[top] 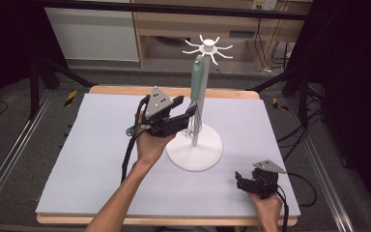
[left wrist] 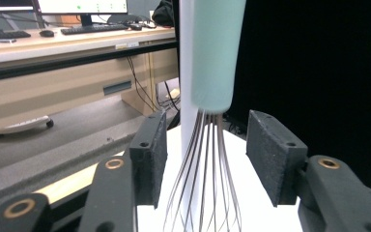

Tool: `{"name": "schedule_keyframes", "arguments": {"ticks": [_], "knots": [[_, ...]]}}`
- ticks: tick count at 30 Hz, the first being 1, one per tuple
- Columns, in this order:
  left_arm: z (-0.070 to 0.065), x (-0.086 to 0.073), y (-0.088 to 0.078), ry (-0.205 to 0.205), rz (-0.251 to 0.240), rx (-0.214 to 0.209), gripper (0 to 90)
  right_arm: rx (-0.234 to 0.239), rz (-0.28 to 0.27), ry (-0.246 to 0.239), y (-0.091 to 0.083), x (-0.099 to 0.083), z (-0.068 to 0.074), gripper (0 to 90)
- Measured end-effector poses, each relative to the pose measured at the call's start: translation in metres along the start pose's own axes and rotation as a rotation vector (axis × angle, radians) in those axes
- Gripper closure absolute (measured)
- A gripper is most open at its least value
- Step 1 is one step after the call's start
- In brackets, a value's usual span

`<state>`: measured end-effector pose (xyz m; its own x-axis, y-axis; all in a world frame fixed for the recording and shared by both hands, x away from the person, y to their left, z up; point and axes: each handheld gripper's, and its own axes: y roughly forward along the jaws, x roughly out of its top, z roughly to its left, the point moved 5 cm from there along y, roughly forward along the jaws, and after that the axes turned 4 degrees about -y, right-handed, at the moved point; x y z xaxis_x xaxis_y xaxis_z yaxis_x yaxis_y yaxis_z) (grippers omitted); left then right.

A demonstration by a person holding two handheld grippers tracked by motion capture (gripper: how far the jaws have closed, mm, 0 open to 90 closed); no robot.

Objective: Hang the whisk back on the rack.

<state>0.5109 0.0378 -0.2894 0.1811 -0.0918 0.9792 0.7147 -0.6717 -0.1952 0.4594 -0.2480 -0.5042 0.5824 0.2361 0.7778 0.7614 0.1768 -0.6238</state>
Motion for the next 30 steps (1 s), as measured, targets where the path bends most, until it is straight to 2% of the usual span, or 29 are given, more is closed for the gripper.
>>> {"name": "schedule_keyframes", "arguments": {"ticks": [1,4,13,16,19,23,25,27,30], "knots": [[0.0,0.0,0.0,0.0,0.0,0.0,47.0,0.0,0.0,0.0,0.0,0.0,0.0,10.6],[0.006,-0.012,-0.008,-0.01,0.009,0.001,44.0,0.0,0.0,0.002,0.0,0.0,-0.001,10.6],[0.02,-0.044,-0.02,-0.027,0.061,0.006,39.8,-0.005,-0.001,0.004,0.0,-0.001,-0.001,10.2],[0.027,-0.061,-0.025,-0.009,0.106,0.015,37.9,-0.008,0.003,0.006,0.0,-0.001,-0.002,10.0],[0.03,-0.069,-0.027,-0.004,0.127,0.023,36.7,-0.009,0.003,0.001,0.0,-0.001,-0.002,10.0],[0.039,-0.091,-0.033,-0.02,0.159,0.037,36.6,-0.009,0.003,0.005,0.0,-0.002,-0.002,9.9],[0.041,-0.095,-0.034,-0.021,0.169,0.04,36.7,-0.011,0.006,0.007,0.0,-0.002,-0.003,9.8],[0.047,-0.108,-0.039,-0.038,0.192,0.05,36.7,-0.013,0.009,0.007,0.0,-0.002,-0.003,9.8],[0.052,-0.117,-0.042,-0.044,0.207,0.06,36.7,-0.014,0.01,0.009,0.0,-0.002,-0.003,9.8]]}}
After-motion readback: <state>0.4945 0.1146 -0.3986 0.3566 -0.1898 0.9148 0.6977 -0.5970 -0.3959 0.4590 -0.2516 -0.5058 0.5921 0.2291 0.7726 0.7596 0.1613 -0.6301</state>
